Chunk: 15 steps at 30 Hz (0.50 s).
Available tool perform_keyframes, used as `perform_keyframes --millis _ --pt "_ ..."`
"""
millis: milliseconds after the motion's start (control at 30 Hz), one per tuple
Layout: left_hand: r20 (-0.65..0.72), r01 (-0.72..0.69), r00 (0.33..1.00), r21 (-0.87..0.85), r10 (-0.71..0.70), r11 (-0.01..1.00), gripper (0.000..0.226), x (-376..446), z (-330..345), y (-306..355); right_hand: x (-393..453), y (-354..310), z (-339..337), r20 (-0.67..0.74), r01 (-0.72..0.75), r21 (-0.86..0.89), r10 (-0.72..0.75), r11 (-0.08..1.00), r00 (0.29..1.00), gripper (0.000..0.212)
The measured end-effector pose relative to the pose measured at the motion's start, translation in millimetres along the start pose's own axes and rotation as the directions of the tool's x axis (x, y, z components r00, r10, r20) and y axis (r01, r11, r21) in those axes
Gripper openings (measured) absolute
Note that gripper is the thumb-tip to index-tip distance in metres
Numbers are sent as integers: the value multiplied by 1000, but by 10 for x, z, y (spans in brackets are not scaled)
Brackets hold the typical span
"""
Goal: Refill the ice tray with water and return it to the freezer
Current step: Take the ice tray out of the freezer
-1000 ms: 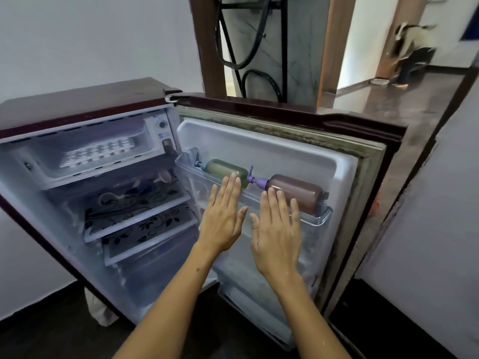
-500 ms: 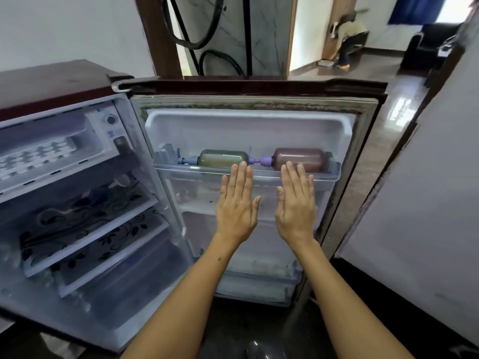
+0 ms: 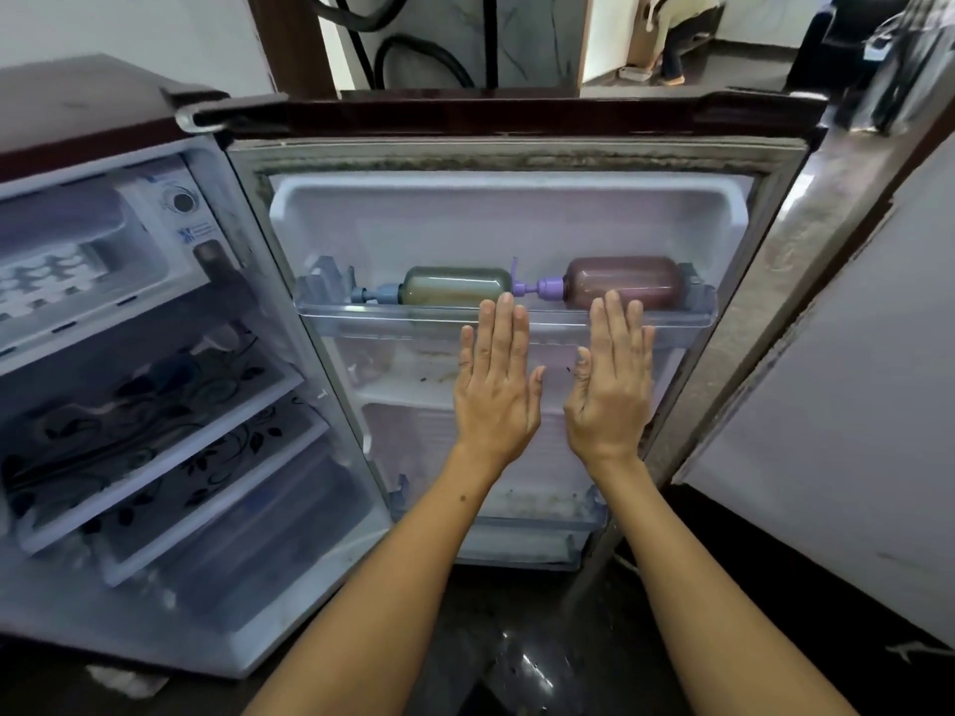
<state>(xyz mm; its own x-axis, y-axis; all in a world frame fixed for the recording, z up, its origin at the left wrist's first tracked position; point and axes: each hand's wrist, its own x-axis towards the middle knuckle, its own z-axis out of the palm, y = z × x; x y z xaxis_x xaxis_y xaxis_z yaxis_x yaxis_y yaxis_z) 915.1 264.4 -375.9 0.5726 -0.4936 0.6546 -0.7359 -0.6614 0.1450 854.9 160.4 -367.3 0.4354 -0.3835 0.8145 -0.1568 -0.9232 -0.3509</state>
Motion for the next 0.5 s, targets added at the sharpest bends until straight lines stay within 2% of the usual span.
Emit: perform_keyframes --millis 133,233,300,333,367,433,500 --pt "64 -28 998 -43 30 999 59 -13 -189 -25 -15 -83 -23 -19 -39 7 39 999 999 43" --pt "69 -31 997 -78 37 996 58 -92 -421 -114 -13 -292 -2 -51 -195 92 200 976 978 42" --pt "13 90 996 -98 -89 991 57 -204 -566 -236 27 -476 38 -53 -362 194 379 912 924 45" --pt "-32 204 977 -123 -210 971 57 -266 -635 -310 63 -583 59 -42 -430 249 454 868 890 48" --pt "-76 342 930 -176 -359 923 56 -331 -707 -390 96 -699 82 -24 -471 299 500 830 866 52" --pt "-129 572 766 -307 -629 760 56 -442 -855 -566 130 -966 146 16 -455 376 485 807 874 56" --pt "-158 674 633 -370 -758 640 57 -534 -1013 -780 113 -1255 249 64 -355 464 370 811 927 54"
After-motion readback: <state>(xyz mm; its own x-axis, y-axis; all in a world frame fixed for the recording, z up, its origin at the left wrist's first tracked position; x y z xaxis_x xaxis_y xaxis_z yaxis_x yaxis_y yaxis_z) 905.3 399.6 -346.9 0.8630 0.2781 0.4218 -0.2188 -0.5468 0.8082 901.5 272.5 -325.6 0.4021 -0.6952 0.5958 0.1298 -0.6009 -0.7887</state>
